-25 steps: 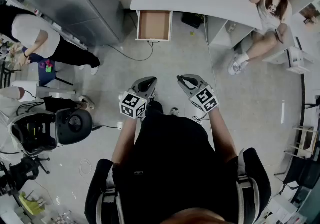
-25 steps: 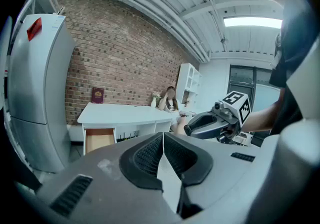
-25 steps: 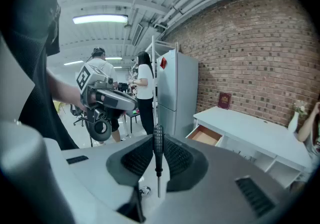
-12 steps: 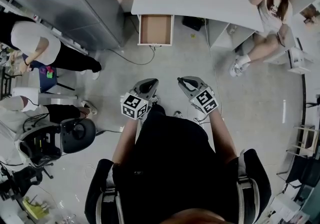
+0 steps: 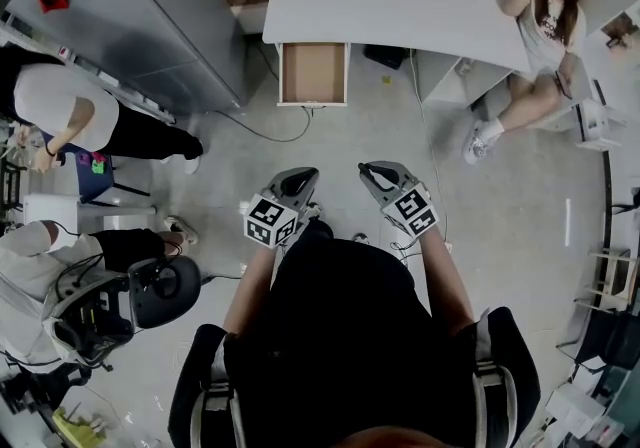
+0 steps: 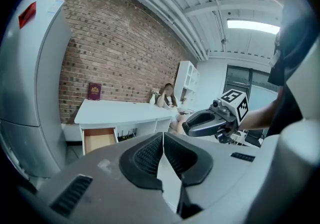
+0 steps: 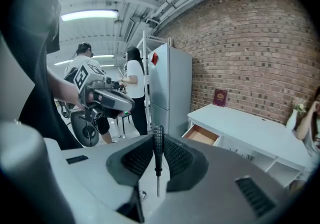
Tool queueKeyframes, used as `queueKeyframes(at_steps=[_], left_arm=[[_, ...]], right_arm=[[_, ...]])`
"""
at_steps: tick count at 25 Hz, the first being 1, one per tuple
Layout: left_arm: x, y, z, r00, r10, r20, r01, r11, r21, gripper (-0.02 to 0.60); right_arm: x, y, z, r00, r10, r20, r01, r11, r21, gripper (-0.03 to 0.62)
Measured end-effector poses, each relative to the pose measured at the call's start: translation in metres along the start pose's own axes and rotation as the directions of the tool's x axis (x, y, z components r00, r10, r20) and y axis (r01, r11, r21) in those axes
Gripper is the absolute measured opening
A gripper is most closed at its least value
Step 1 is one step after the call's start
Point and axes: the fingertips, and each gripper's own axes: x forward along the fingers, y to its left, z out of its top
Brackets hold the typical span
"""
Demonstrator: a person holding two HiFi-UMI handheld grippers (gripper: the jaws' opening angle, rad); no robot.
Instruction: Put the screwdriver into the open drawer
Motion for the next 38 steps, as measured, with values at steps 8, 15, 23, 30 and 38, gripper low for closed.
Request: queueKeyframes(at_steps=[8,15,23,30,38], left_arm=[[0.009,0.054,0.008,0.999,-0.038,-0.003,0.038,0.999,-0.003,0.02],[0.017,0.094,0.02,0.996,-0.092,-0.014,0.092,0.996,0.016,0.02],[0.023,0.135,0.031,0.993,-0.121,-0.017,0.121,0.992,0.032,0.02],[0.017,0.17,0.033,0.995,-0.095,-0.026,0.095,0.995,0.025,0.02],[0.012,0.199,0.042,0.999,-0.035,-0.007,0.035,0.999,0.03,0.02]], right_arm=[[0.045,-0.019,0.015,0.999,-0.043,-0.017,0.044,0.999,0.02,0.123],[0.078,-0.036,0.031,0.995,-0.082,-0.052,0.084,0.996,0.037,0.123],[0.111,-0.054,0.052,0.992,-0.122,-0.011,0.122,0.992,0.044,0.123],[0.145,-0.06,0.056,0.995,-0.096,-0.023,0.097,0.994,0.042,0.123],[0.179,-0.08,0.069,0.998,-0.048,-0.042,0.048,0.999,-0.008,0.123]])
